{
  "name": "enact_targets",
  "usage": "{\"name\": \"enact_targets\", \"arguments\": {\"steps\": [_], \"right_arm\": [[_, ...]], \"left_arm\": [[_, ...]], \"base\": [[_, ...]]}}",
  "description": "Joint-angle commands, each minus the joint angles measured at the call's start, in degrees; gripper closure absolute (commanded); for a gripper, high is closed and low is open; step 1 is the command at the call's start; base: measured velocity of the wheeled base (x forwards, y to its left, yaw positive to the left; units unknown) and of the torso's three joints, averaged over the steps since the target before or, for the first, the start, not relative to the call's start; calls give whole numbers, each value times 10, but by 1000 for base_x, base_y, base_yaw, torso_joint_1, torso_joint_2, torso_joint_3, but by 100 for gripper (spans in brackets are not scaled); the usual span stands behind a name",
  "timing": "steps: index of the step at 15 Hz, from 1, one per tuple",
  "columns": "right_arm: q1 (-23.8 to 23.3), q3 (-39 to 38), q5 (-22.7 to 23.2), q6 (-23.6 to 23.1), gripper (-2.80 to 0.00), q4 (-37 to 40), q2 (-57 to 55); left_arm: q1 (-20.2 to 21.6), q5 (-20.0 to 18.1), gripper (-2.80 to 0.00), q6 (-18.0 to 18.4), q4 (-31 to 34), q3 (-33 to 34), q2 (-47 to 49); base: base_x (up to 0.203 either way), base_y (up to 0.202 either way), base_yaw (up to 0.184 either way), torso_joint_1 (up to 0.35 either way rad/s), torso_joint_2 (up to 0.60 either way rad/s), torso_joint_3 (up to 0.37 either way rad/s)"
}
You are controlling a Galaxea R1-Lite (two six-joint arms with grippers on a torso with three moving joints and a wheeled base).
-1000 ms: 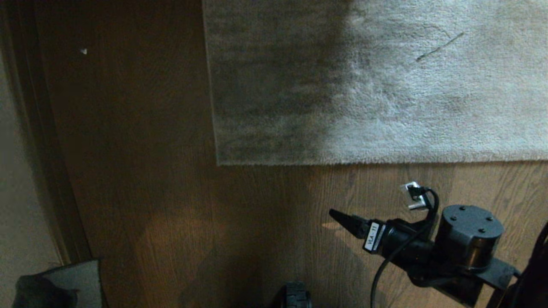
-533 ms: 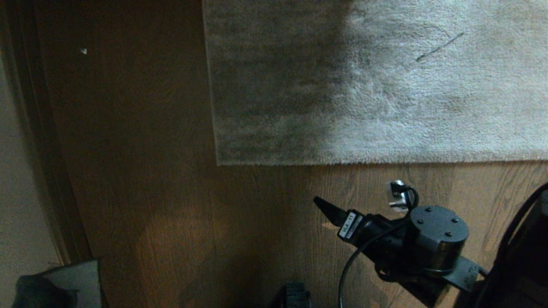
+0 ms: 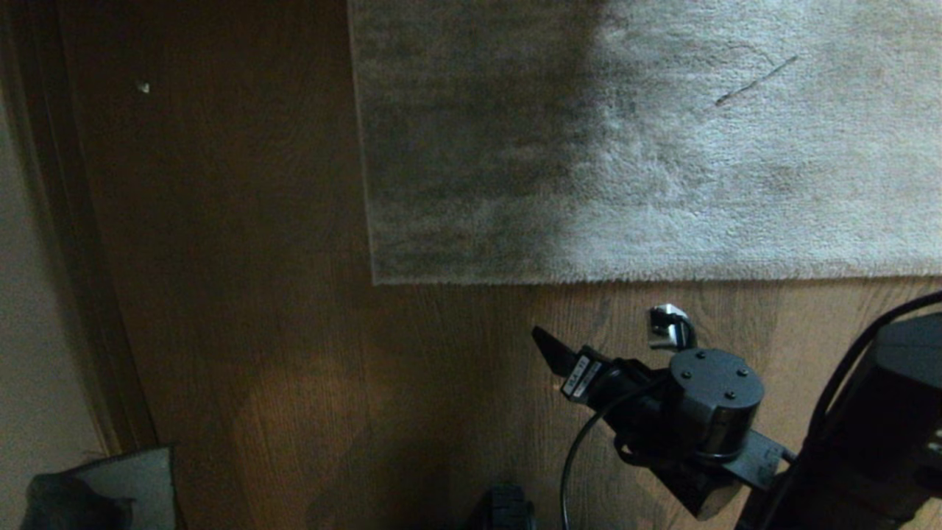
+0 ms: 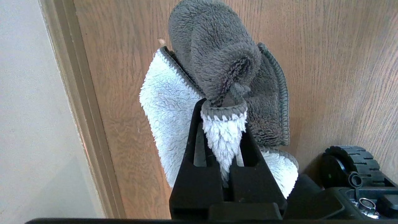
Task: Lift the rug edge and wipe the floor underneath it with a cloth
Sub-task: Lift up the carpet
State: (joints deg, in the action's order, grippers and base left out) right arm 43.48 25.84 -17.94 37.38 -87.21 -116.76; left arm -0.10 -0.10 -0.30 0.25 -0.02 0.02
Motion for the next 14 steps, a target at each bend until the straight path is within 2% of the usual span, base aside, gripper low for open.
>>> {"name": "enact_targets", "arguments": {"steps": [1, 14], "right_arm": [[0, 22, -2, -9, -280, -27, -8], [5, 118, -2, -7, -280, -27, -65]], "left_arm": [[0, 0, 0, 0, 0, 0, 0], [0, 0, 0, 0, 0, 0, 0]], "base": [[0, 0, 0, 0, 0, 0], [0, 0, 0, 0, 0, 0]]}}
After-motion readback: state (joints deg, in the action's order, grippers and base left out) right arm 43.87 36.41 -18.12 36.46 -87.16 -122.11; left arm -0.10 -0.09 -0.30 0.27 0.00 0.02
